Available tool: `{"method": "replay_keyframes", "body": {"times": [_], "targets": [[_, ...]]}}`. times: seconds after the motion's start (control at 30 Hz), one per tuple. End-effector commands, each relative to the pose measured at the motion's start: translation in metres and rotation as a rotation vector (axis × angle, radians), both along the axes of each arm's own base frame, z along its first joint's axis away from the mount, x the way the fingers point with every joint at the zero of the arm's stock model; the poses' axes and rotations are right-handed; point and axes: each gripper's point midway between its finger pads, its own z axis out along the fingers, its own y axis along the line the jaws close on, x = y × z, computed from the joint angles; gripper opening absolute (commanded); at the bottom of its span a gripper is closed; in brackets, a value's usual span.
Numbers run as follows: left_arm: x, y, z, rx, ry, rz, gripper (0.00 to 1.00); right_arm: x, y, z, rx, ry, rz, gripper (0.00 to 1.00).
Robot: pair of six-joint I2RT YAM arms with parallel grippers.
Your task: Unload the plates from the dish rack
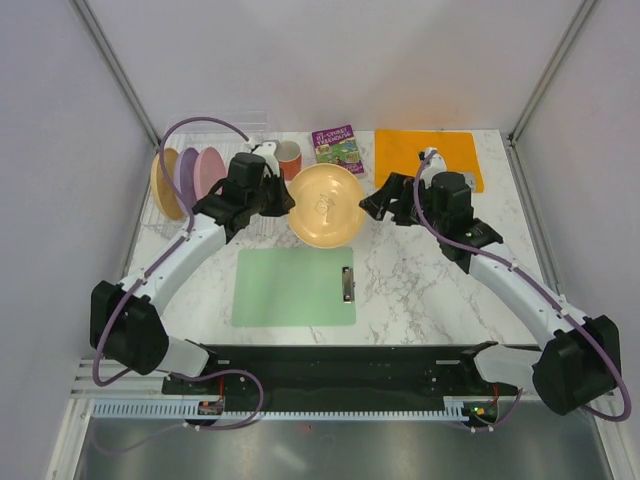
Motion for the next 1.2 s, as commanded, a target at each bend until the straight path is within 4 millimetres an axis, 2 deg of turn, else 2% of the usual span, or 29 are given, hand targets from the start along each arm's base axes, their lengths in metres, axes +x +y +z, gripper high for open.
{"method": "replay_keyframes", "body": {"times": [0.0,0.27,0.3,0.33,0.37,0.5,0.6,0.73,0.77,0.83,0.93,0.97,1.03,1.07,1.1,1.13,1.17], "targets": [[-0.009,-0.033,0.026,-0.199,0.006,-0.082,0.02,0.008,0.013,0.004,0.065,-0.025,0.011,0.96],[-0.019,-0.037,0.028,-0.245,0.015,-0.105,0.02,0.013,0.007,-0.019,0.012,0.014,-0.03,0.95],[-0.02,-0.037,0.026,-0.248,0.018,-0.108,0.02,0.013,0.008,-0.023,0.012,0.022,-0.022,0.92],[-0.02,-0.039,0.028,-0.257,0.014,-0.116,0.02,0.012,0.01,-0.024,0.016,0.024,-0.009,0.83],[-0.022,-0.042,0.027,-0.265,0.02,-0.131,0.02,0.012,0.013,-0.022,0.027,0.015,0.004,0.79],[-0.027,-0.048,0.031,-0.31,0.01,-0.17,0.02,0.01,0.023,-0.03,0.064,0.037,0.05,0.74],[-0.03,-0.052,0.035,-0.339,0.006,-0.191,0.02,0.007,0.027,-0.033,0.087,0.046,0.07,0.58],[-0.031,-0.053,0.034,-0.352,0.014,-0.199,0.02,0.005,0.027,-0.033,0.094,0.046,0.071,0.24],[-0.03,-0.052,0.034,-0.353,0.014,-0.195,0.02,0.006,0.024,-0.033,0.09,0.046,0.053,0.22],[-0.028,-0.047,0.032,-0.351,0.015,-0.179,0.02,0.004,0.017,-0.028,0.087,0.028,0.026,0.09],[-0.022,-0.033,0.022,-0.332,0.025,-0.12,0.05,0.005,-0.004,-0.023,0.057,0.02,-0.05,0.08],[-0.019,-0.028,0.017,-0.318,0.026,-0.095,0.25,0.006,-0.016,-0.026,0.036,0.036,-0.083,0.08],[-0.016,-0.016,0.009,-0.28,0.031,-0.062,0.54,0.007,-0.037,-0.021,0.011,0.028,-0.145,0.08],[-0.012,-0.008,0.005,-0.25,0.023,-0.027,0.75,0.004,-0.047,-0.026,-0.006,0.055,-0.166,0.09],[-0.011,-0.002,0.0,-0.224,0.022,-0.007,1.0,0.007,-0.067,-0.023,-0.022,0.043,-0.215,0.09],[-0.01,0.004,-0.003,-0.188,0.012,0.002,1.0,0.007,-0.078,-0.022,-0.036,0.045,-0.243,0.1],[-0.007,0.014,-0.006,-0.155,0.0,0.04,1.0,0.005,-0.098,-0.031,-0.063,0.084,-0.291,0.1]]}}
